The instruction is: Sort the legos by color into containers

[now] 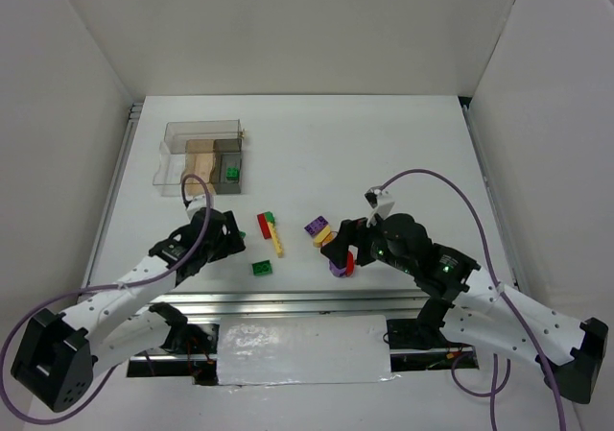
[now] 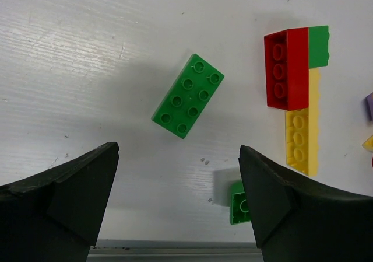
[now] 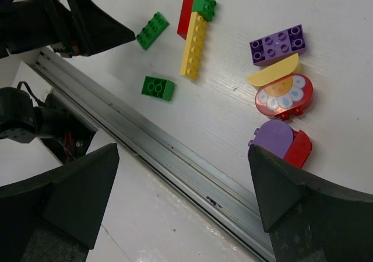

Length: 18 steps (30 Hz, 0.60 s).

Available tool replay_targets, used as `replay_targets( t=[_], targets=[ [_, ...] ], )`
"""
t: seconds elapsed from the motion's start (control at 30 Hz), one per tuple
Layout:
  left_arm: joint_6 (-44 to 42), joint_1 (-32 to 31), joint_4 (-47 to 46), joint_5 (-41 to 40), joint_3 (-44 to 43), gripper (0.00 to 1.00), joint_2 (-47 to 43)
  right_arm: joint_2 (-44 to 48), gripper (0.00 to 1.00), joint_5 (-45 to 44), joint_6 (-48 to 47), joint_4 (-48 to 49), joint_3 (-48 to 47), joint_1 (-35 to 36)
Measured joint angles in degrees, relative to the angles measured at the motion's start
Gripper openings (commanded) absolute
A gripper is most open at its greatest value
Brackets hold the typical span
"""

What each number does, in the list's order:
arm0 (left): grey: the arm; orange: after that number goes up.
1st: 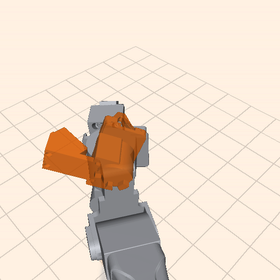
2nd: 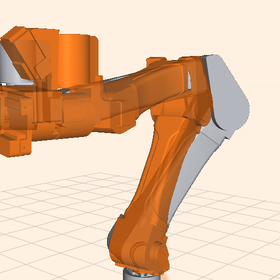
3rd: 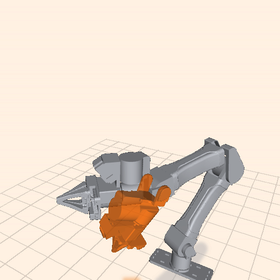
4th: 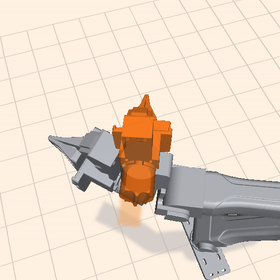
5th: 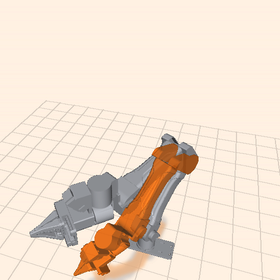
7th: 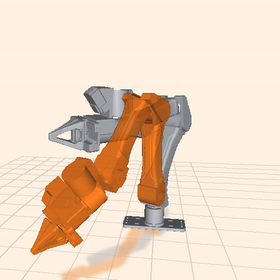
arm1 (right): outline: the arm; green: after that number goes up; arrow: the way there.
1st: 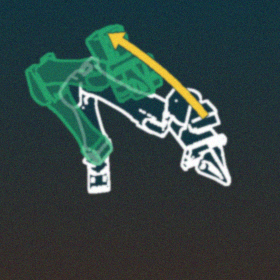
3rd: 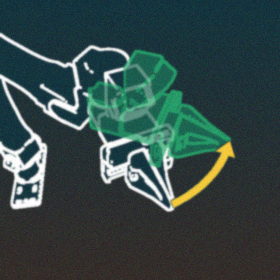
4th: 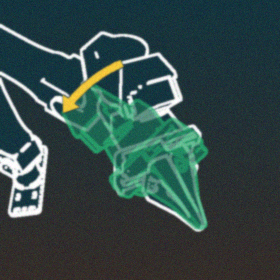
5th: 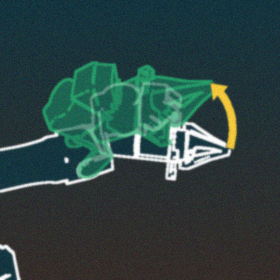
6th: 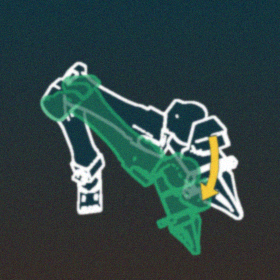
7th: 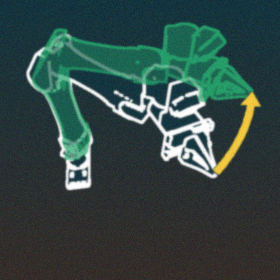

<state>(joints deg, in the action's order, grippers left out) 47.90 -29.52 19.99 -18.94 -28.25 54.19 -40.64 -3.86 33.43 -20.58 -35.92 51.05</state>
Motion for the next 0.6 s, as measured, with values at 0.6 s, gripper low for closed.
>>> replay_targets(
  t=[0.6],
  targets=[
    [-2.45,0.13,-0.7,-0.55,-8.11,0.73,22.67,2.08,0.99,2.58,-0.04,-0.28,0.02,0.11]
  ],
)
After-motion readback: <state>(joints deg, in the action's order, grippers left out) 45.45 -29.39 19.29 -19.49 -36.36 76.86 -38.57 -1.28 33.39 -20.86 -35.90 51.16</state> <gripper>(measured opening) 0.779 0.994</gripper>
